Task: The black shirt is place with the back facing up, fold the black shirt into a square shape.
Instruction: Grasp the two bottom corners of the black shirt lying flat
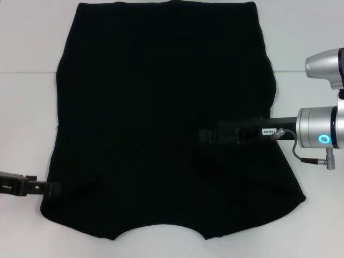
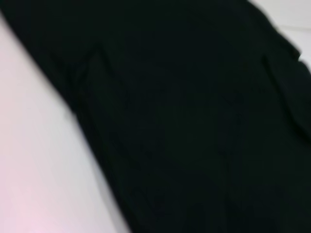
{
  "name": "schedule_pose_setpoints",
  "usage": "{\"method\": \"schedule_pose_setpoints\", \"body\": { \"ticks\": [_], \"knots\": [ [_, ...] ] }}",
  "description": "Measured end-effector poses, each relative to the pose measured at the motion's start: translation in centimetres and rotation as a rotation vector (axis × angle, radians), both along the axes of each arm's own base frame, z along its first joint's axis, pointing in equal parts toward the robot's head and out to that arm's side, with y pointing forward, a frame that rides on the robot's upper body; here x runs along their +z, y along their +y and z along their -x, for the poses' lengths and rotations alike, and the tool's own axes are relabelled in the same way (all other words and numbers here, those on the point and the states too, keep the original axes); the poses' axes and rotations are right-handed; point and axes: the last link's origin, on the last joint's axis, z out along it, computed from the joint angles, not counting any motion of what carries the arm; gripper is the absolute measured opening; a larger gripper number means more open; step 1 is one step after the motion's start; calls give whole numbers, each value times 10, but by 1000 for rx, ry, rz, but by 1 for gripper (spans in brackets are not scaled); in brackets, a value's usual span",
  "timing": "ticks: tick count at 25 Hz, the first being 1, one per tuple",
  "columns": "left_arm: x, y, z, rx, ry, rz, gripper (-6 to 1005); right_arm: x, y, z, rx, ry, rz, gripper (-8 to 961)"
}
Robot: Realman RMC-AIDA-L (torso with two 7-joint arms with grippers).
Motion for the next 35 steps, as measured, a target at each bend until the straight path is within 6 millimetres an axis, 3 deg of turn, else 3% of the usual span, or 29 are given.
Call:
{"method": "schedule_pose_setpoints", "body": {
  "ticks": [16,24,34,35],
  "knots": [
    [-24,8,-9,-68,94,94,741,4,3,0,-3,4,-10,929],
    [-21,14,-5,-65,131,57,729,4,3,0,-3,4,-12,930],
    [-22,11,-4,-64,146,81,483,5,3,1,0,4,-12,929],
    [-22,11,-4,-65,146,82,413,5,3,1,0,4,-13,929]
  ]
}}
